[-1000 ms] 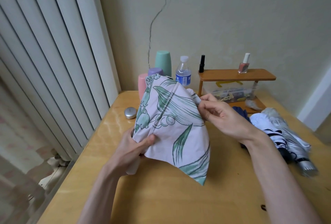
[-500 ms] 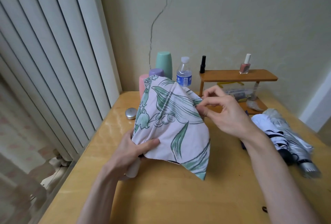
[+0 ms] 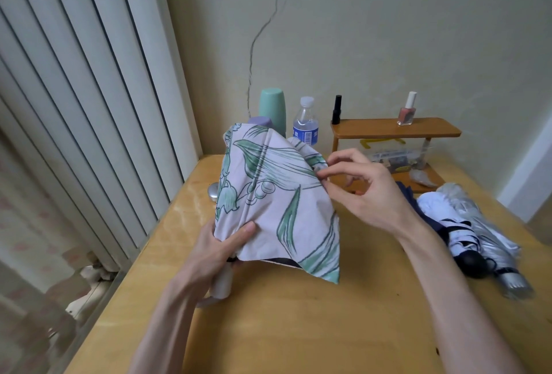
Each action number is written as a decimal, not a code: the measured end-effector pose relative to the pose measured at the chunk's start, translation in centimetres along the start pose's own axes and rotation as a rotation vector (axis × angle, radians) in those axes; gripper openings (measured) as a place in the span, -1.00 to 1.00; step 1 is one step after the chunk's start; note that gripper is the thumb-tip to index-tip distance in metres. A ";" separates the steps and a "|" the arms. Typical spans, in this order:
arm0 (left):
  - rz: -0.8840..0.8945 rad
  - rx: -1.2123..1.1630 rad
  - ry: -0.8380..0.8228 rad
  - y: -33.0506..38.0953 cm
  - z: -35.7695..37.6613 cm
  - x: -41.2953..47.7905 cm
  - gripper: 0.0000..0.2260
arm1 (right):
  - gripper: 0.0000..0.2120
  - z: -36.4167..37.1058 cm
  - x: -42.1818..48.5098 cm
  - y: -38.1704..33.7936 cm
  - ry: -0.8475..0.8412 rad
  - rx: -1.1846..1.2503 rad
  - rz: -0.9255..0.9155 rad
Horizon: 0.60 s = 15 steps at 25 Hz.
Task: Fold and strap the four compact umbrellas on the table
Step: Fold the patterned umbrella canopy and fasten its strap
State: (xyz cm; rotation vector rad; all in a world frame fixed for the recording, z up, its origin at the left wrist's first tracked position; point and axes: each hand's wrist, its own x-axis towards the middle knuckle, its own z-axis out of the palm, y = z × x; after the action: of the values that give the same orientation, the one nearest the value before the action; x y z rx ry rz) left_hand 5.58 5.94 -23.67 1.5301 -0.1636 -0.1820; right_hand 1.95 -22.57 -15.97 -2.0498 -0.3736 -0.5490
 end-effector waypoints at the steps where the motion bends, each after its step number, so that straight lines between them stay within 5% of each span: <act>1: 0.009 -0.005 -0.002 0.0 0.0 0.0 -0.36 | -0.75 0.0 0.0 0.1 -0.039 -0.036 0.024; 6: 0.038 0.029 -0.011 0.2 0.0 0.1 -0.47 | -0.87 1.2 0.5 -0.1 0.024 -0.189 -0.049; 11: 0.066 0.050 0.017 0.3 -1.7 0.0 -0.32 | -0.87 -0.6 0.1 0.1 0.240 0.244 0.140; 15: 0.116 0.079 0.037 0.5 -2.6 0.1 -0.28 | -0.82 -1.0 -0.4 -1.3 0.100 0.255 0.146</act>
State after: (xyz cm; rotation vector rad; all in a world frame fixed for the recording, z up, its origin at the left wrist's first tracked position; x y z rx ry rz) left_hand 6.20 8.46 -23.28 1.5962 -0.2318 -0.0554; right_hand 0.76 -22.79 -14.75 -1.7808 -0.2202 -0.4866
